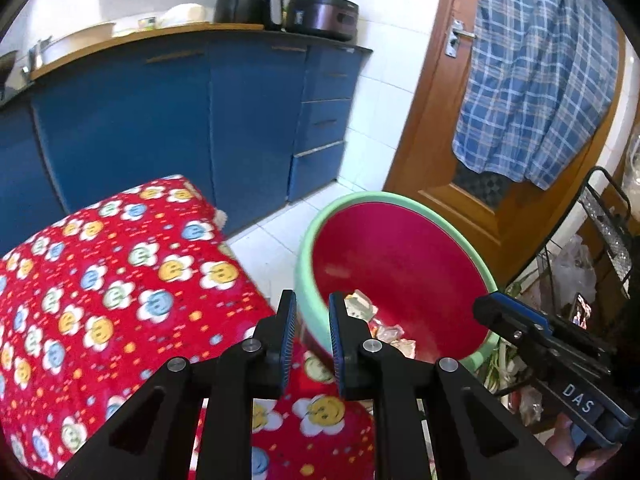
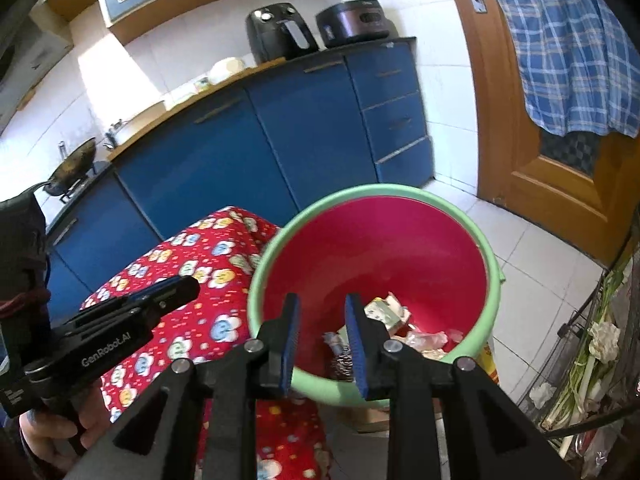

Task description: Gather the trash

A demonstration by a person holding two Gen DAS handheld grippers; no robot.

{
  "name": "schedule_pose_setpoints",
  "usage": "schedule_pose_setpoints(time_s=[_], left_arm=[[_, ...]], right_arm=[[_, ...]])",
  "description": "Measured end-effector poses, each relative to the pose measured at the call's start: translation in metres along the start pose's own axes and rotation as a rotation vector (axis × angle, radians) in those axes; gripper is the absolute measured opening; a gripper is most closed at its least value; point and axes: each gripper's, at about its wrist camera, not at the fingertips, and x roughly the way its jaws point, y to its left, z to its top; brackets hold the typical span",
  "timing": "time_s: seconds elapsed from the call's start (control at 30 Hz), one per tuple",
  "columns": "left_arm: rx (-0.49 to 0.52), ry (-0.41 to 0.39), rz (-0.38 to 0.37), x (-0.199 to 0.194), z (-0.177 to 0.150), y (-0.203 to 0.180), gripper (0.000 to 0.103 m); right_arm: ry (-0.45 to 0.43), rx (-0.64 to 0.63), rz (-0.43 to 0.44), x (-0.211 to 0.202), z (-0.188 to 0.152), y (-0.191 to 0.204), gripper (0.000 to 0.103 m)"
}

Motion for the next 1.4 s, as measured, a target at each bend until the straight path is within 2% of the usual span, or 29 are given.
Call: schedule_pose_setpoints(time_s=[0.4, 0.8, 1.0, 1.03, 1.07, 1.17, 1.27, 1.4], left_arm=[[-0.066, -0.053, 0.099, -0.067, -0.026, 0.036, 0.017], [-0.139, -0.102, 0.177, -0.135, -0.073, 0.058, 0.017], [-0.174, -0.122, 0.206, -0.159, -0.095, 0.063, 0.017], [-0.18, -0.125, 0.212, -0.162, -0.099, 0.064, 0.022], [-0.185, -0.128, 0.217, -0.164, -0.101, 0.066, 0.033], [-0.197, -0.152, 0.251, -0.174, -0.108, 0.069, 0.054], [-0.206, -0.156, 0.268, -0.179, -0.112, 0.073, 0.062], [-0.226, -0.158, 0.291, -0.181, -0.114, 0.078, 0.068]], right_arm=[[-0.033, -0.097, 0.091, -0.034, -0.016, 0.054, 0.026], [-0.044, -0.177, 0.155, -0.069, -0.049, 0.1, 0.026], [-0.051, -0.209, 0.168, -0.082, -0.064, 0.115, 0.031], [-0.054, -0.216, 0.168, -0.084, -0.066, 0.118, 0.036], [-0.056, -0.221, 0.167, -0.085, -0.068, 0.12, 0.042], [-0.063, -0.233, 0.165, -0.088, -0.073, 0.125, 0.052], [-0.06, -0.235, 0.162, -0.088, -0.076, 0.127, 0.061], [-0.051, -0.228, 0.146, -0.085, -0.079, 0.125, 0.072]])
